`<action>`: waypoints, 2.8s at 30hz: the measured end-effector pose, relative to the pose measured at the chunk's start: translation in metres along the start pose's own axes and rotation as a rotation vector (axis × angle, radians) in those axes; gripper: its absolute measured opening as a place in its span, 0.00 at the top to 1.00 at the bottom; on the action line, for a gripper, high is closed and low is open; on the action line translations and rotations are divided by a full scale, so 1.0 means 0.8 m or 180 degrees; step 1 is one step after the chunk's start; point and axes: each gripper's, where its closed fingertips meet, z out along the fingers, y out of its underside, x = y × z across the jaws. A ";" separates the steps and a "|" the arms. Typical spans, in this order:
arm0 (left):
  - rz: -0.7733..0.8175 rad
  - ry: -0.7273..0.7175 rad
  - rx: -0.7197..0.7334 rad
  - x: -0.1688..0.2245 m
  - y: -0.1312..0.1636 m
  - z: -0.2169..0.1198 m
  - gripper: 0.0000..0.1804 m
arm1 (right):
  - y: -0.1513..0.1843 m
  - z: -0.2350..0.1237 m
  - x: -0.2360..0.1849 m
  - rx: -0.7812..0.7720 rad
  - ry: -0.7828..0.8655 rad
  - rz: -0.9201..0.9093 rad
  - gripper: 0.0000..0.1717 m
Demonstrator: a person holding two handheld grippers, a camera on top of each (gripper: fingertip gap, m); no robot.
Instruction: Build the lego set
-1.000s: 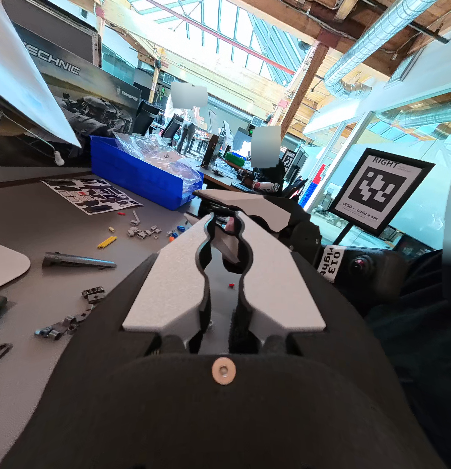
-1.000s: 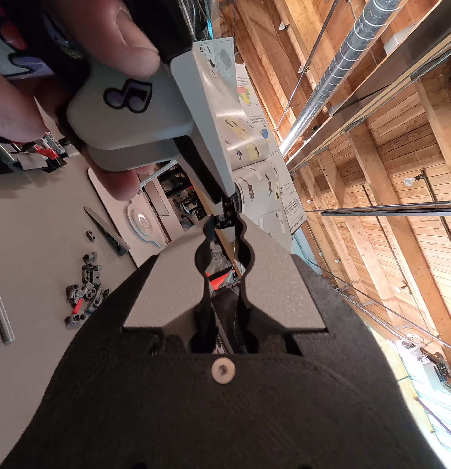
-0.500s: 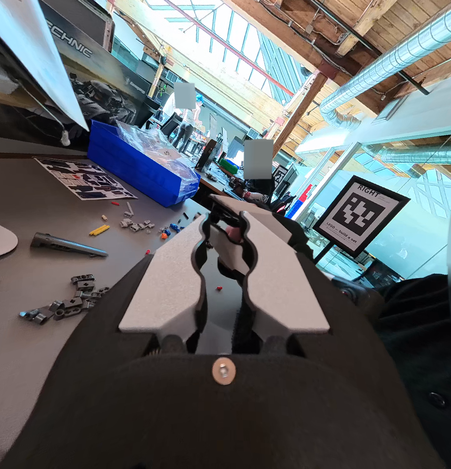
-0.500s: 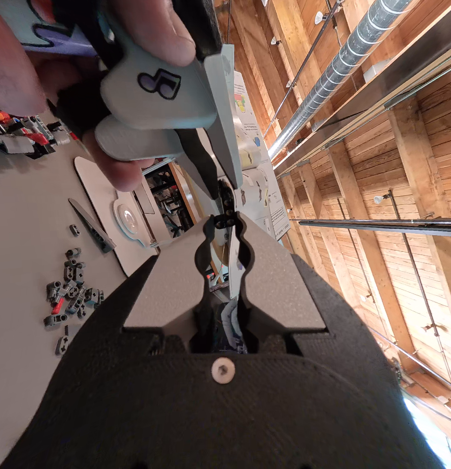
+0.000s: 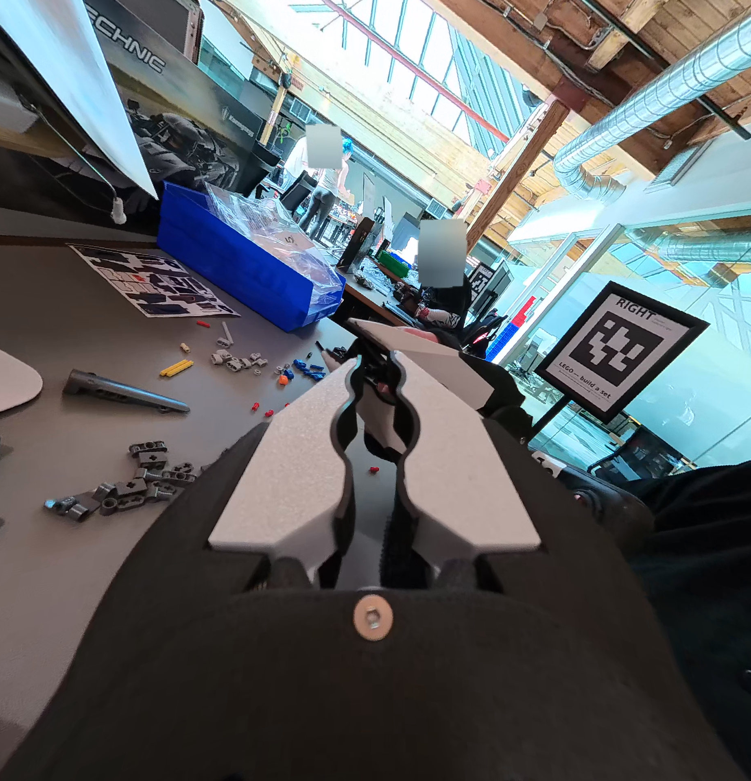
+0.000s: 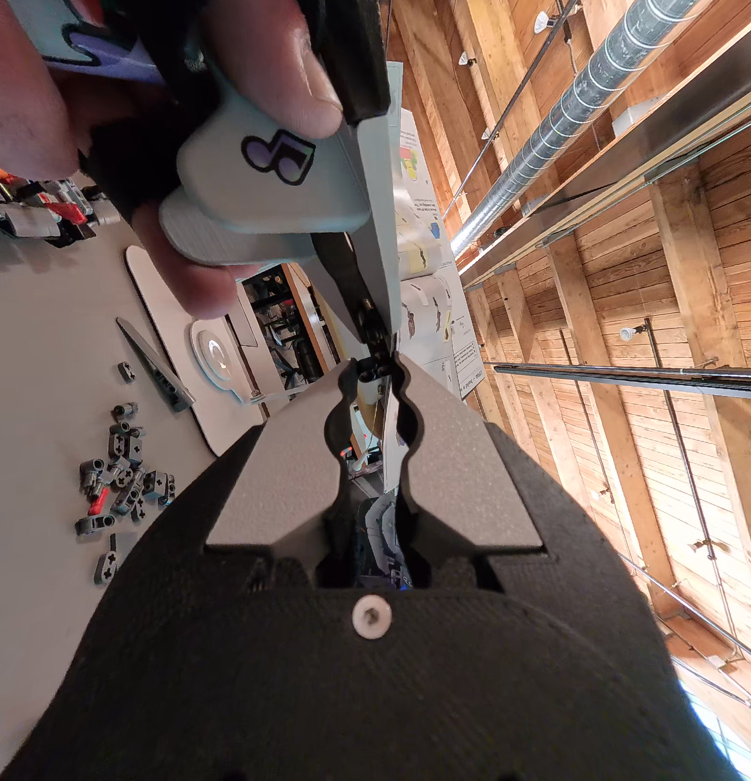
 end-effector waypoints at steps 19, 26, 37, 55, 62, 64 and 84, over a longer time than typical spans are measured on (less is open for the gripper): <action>-0.0295 0.0019 0.0017 -0.006 0.002 0.004 0.91 | 0.011 0.005 0.002 -0.0131 0.0041 0.0025 0.93; -0.0113 0.0021 -0.0025 -0.003 0.004 0.006 0.95 | 0.010 0.005 0.001 -0.0133 0.0003 0.0130 0.92; 0.0087 -0.0192 -0.0036 -0.024 0.006 0.004 0.97 | 0.020 0.010 -0.009 -0.0157 -0.0246 0.0412 0.86; 0.2525 -0.0211 -0.0571 0.024 0.030 0.010 0.97 | 0.004 -0.048 -0.007 0.1192 -0.2750 0.3163 0.82; 0.2883 -0.0220 -0.0744 0.028 0.044 0.009 0.97 | -0.009 -0.064 0.002 0.1493 -0.2959 0.3298 0.90; 0.2939 -0.0205 -0.0758 0.030 0.045 0.008 0.97 | -0.012 -0.066 0.001 0.1534 -0.2981 0.3300 0.91; 0.3334 -0.0145 -0.0862 0.033 0.062 0.009 0.97 | -0.011 -0.082 -0.006 0.1636 -0.3092 0.3183 0.92</action>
